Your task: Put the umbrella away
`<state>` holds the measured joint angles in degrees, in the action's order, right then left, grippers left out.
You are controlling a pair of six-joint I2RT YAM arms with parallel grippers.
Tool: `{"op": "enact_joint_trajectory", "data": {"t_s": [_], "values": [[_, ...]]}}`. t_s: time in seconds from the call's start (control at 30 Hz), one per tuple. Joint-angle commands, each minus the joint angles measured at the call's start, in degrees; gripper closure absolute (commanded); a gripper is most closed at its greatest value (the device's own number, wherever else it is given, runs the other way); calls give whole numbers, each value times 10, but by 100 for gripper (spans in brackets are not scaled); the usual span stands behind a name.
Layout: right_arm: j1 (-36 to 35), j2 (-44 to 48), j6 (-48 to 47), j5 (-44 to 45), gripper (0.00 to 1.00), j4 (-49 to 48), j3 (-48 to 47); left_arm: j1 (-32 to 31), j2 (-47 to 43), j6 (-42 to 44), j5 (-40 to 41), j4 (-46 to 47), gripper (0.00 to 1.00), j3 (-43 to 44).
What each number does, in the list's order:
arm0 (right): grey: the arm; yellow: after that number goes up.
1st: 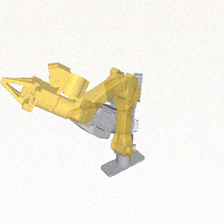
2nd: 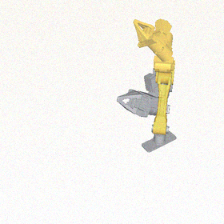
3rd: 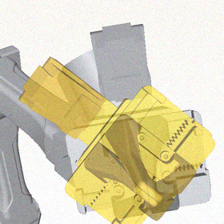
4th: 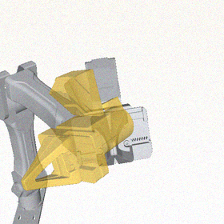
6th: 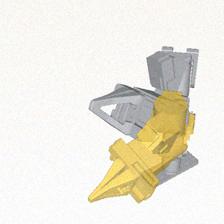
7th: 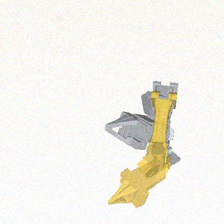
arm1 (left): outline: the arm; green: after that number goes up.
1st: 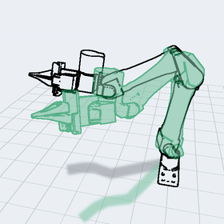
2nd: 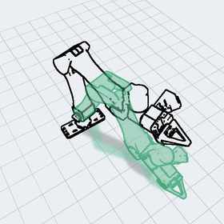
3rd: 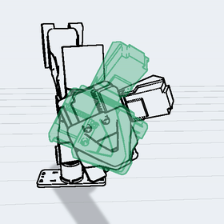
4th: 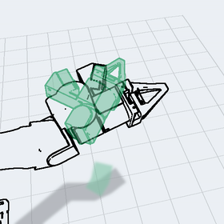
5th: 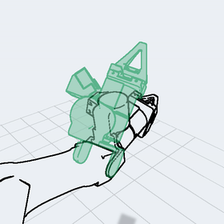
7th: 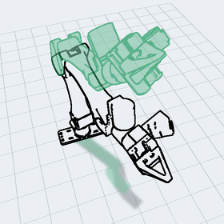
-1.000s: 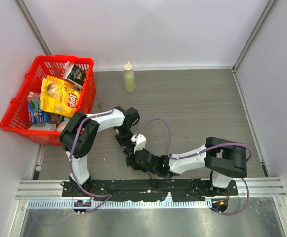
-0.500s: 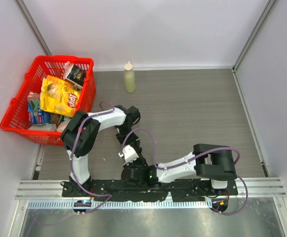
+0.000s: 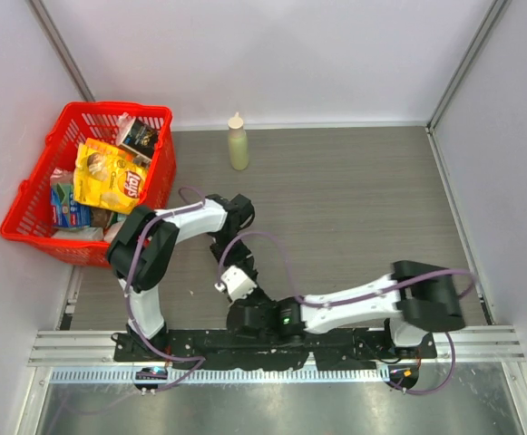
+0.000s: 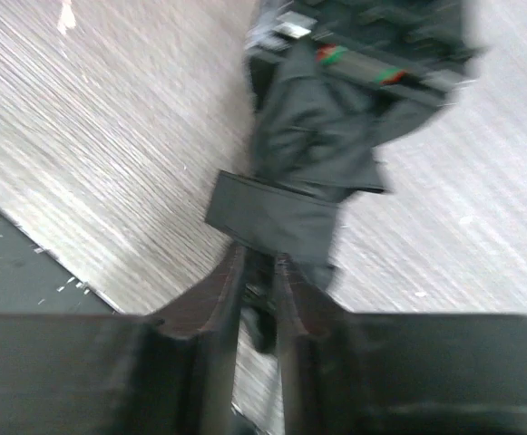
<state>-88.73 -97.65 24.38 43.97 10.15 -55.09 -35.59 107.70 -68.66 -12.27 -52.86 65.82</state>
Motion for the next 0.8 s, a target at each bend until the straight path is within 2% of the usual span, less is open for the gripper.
{"op": "enact_joint_trajectory", "data": {"t_s": [0.0,0.13,0.2,0.33,0.43,0.63,0.77], "values": [[26,190,-1,-36,69,25,4,11,-32,55,174,23,100,-26],[61,322,47,-75,55,62,7,12,-78,61,168,66,100,-25],[117,364,95,-129,54,99,22,15,-107,62,160,96,100,-23],[237,414,155,-254,55,172,80,16,-189,92,132,223,100,-35],[260,432,171,-286,55,193,107,16,-265,154,142,335,100,-56],[272,468,196,-267,55,214,140,8,-376,371,221,495,100,-82],[278,509,198,-240,55,221,136,-53,-410,530,324,628,100,-118]]}}
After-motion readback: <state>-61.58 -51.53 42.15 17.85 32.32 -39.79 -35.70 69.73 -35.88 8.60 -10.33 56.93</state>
